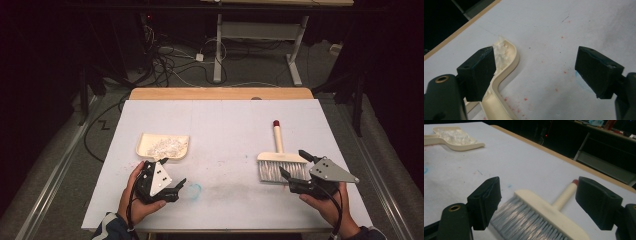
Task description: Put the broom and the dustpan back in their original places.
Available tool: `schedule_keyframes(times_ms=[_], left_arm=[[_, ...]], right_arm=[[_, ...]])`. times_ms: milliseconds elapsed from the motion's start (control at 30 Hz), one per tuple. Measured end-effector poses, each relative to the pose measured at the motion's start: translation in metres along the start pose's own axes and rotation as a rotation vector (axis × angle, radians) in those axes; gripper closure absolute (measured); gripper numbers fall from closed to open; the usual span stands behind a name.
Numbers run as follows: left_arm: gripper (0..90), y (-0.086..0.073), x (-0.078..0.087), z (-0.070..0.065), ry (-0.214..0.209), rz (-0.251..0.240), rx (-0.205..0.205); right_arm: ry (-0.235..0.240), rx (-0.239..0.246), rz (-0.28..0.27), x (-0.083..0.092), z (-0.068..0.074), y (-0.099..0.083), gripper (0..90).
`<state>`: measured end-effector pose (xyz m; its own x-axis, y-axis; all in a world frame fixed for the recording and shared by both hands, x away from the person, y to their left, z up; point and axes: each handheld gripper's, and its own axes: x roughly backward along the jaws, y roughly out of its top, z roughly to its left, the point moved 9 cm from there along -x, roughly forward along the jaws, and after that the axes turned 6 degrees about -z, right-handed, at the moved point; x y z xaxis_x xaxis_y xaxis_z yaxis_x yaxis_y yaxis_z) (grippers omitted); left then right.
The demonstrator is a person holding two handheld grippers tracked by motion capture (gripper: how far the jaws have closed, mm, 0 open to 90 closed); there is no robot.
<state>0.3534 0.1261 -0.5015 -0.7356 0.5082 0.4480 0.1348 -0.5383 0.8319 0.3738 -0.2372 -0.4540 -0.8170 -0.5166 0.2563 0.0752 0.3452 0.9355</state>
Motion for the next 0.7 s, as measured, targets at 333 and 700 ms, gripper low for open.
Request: schedule_keyframes(times_ms=[333, 700], left_arm=[[16.2, -0.022, 0.001, -0.007, -0.017, 0.025, 0.026], [16.2, -0.026, 0.004, -0.009, -0.011, 0.02, 0.046]], right_arm=[[-0.015, -0.002, 0.027, 0.007, 0.008, -0.023, 20.5], [-0.023, 0.005, 0.038, 0.01, 0.011, -0.028, 17.6]])
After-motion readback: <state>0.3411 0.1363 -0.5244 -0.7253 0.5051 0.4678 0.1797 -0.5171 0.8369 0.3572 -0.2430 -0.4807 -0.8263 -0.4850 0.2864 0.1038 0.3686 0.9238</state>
